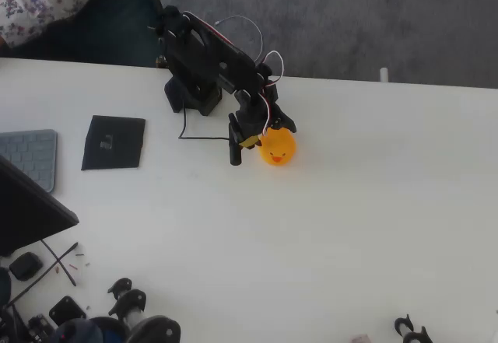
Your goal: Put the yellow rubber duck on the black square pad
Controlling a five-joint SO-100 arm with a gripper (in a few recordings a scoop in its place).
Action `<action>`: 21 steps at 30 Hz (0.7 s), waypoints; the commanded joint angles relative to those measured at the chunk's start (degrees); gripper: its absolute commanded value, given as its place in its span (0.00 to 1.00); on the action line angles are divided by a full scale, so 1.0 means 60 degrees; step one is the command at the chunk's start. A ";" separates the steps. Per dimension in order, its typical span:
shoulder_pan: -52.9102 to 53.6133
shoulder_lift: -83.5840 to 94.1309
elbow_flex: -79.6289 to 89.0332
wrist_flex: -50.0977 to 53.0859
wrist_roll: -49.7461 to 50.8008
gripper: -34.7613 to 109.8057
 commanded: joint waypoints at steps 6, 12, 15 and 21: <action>0.0059 -0.0952 0.0088 -0.1304 -0.0029 0.50; 0.0146 -0.0996 -0.0015 -0.1538 -0.0029 0.50; 0.0161 -0.0996 0.0088 -0.1538 -0.0029 0.49; 0.0161 -0.0937 0.0088 -0.1523 -0.0015 0.38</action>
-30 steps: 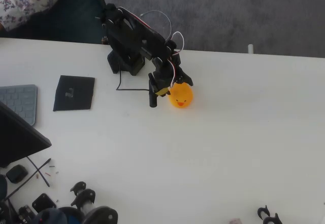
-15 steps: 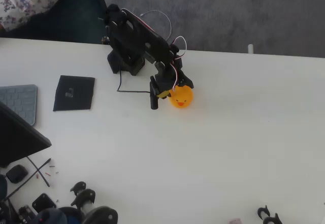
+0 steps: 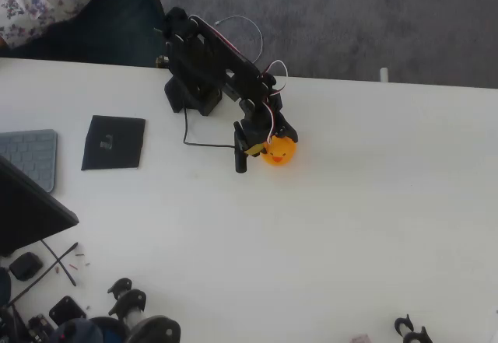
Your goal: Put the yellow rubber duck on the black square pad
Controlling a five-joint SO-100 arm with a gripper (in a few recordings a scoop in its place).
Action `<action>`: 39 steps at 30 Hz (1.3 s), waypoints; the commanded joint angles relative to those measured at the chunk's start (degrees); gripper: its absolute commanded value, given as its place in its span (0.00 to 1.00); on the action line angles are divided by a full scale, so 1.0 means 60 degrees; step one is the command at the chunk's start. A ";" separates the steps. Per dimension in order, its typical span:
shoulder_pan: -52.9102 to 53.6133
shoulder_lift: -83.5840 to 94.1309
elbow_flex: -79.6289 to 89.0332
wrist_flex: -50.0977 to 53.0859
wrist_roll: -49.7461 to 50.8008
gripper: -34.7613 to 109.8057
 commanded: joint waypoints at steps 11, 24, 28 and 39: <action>0.0044 0.0264 -0.0132 0.0000 0.0190 0.27; 0.0073 0.1655 -0.1611 0.0015 0.0835 0.27; 0.0103 0.1743 -0.2036 0.0029 0.0835 0.27; 0.3135 0.1729 -0.3428 0.0000 0.1348 0.27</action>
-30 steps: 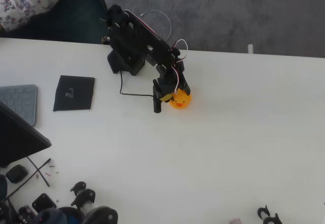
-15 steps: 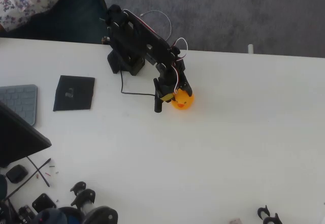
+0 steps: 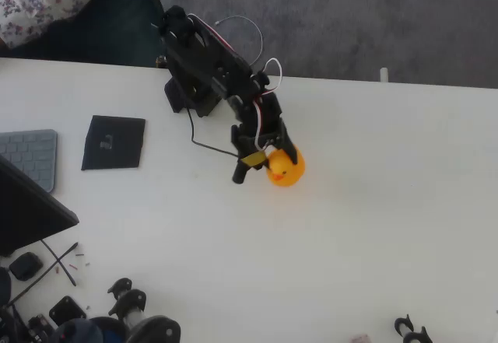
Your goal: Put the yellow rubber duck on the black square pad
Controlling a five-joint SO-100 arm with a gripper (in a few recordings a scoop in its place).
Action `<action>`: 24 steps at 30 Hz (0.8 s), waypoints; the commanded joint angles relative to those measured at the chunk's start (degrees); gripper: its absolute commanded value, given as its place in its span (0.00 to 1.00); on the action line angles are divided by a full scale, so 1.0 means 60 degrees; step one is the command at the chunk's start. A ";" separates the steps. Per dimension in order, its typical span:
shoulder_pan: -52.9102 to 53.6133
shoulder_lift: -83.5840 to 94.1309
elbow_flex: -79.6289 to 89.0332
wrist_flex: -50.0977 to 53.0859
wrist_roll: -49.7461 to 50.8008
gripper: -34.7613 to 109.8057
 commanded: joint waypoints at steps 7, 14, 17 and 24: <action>0.3618 0.0996 -0.1450 -0.0015 0.0425 0.27; 0.5435 0.0996 -0.1450 0.0000 0.0425 0.27; 0.6255 0.0996 -0.1465 0.0000 0.0425 0.27; 0.7646 0.0996 -0.1465 0.0000 0.0439 0.27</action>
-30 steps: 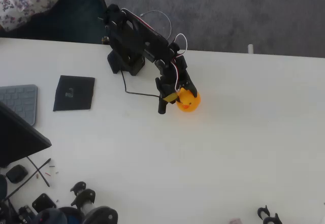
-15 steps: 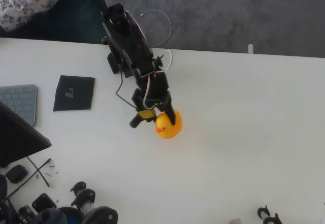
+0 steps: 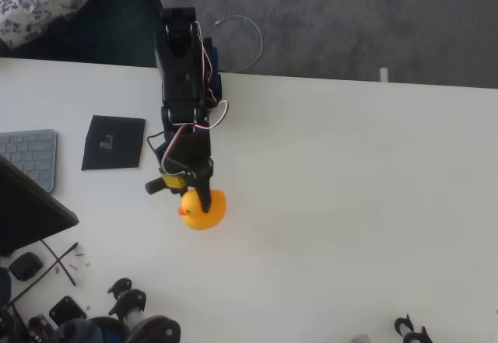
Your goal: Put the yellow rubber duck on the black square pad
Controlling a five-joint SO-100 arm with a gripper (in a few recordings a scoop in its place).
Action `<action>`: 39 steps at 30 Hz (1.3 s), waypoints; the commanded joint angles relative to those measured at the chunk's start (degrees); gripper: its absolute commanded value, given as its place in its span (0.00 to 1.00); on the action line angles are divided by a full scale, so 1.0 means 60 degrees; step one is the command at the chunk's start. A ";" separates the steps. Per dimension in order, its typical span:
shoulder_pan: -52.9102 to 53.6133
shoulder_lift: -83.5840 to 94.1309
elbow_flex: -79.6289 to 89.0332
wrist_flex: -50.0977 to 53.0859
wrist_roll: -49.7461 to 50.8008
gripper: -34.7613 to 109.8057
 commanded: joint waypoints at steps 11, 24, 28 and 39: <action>0.3545 0.0996 -0.1011 0.0015 0.2095 0.27; 0.6167 0.0996 -0.0952 0.1714 0.2212 0.27; 0.6709 0.0996 -0.0952 0.2183 0.2212 0.27; 0.7925 0.0981 -0.0791 0.2476 0.1670 0.27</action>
